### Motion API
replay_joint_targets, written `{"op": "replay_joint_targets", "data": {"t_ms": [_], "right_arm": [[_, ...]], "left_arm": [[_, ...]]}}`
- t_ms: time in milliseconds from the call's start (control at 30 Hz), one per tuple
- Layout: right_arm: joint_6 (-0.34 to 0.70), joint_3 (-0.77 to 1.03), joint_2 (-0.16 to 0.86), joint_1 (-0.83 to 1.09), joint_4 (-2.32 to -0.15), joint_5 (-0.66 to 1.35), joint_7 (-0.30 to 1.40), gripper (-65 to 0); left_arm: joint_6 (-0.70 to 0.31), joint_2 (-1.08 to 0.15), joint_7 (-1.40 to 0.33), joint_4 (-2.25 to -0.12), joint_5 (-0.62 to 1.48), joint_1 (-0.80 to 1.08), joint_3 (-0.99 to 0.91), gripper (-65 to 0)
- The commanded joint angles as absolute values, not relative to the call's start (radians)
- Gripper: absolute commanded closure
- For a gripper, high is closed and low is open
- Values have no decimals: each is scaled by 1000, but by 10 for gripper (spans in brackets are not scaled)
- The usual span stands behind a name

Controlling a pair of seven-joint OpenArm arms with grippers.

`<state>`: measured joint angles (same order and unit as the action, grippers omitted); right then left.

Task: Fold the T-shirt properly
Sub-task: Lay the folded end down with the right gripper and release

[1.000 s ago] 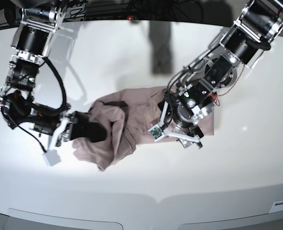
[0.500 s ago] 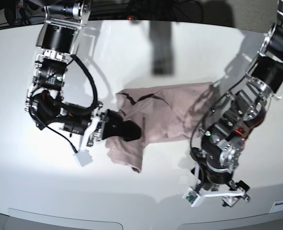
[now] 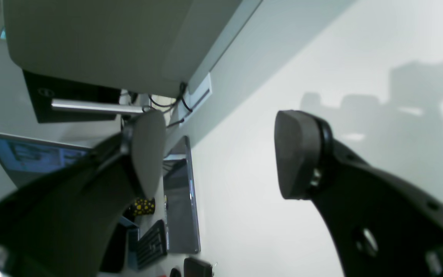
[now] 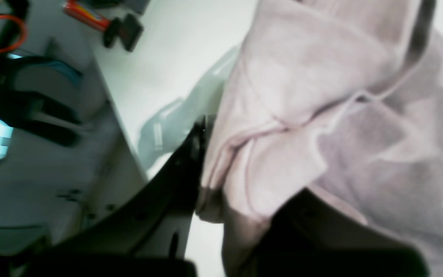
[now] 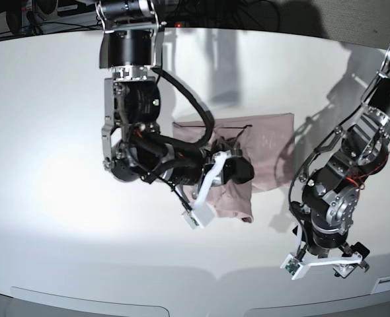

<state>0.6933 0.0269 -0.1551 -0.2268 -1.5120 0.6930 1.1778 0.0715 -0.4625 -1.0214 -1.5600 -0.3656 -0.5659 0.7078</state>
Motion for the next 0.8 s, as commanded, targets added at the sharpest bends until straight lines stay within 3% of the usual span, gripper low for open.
{"op": "replay_joint_targets", "data": {"t_ms": [0, 167, 400, 433, 500, 567, 767], "right_arm": [[698, 12, -157, -248, -1528, 705, 1143, 0], [698, -22, -157, -246, -1527, 701, 1073, 0], [698, -28, -157, -246, -1526, 680, 1101, 0], [698, -28, -157, -246, -1526, 680, 1101, -17], [698, -28, -157, -245, -1527, 680, 1103, -157], [698, -29, -157, -246, -1526, 692, 1106, -252], [698, -128, -157, -246, -1527, 797, 1247, -276]], "left_arm": [[81, -469, -1016, -1579, -383, -599, 699, -429], [81, -469, -1024, -1579, -382, -599, 699, -429], [81, -468, -1024, -1579, -382, -599, 699, -429], [81, -468, -1024, -1579, -382, -599, 699, -429], [81, -469, -1024, -1579, -382, -599, 699, -429], [81, -469, -1024, -1579, -382, -599, 699, -429], [81, -468, -1023, -1579, -382, -599, 699, -429]]}}
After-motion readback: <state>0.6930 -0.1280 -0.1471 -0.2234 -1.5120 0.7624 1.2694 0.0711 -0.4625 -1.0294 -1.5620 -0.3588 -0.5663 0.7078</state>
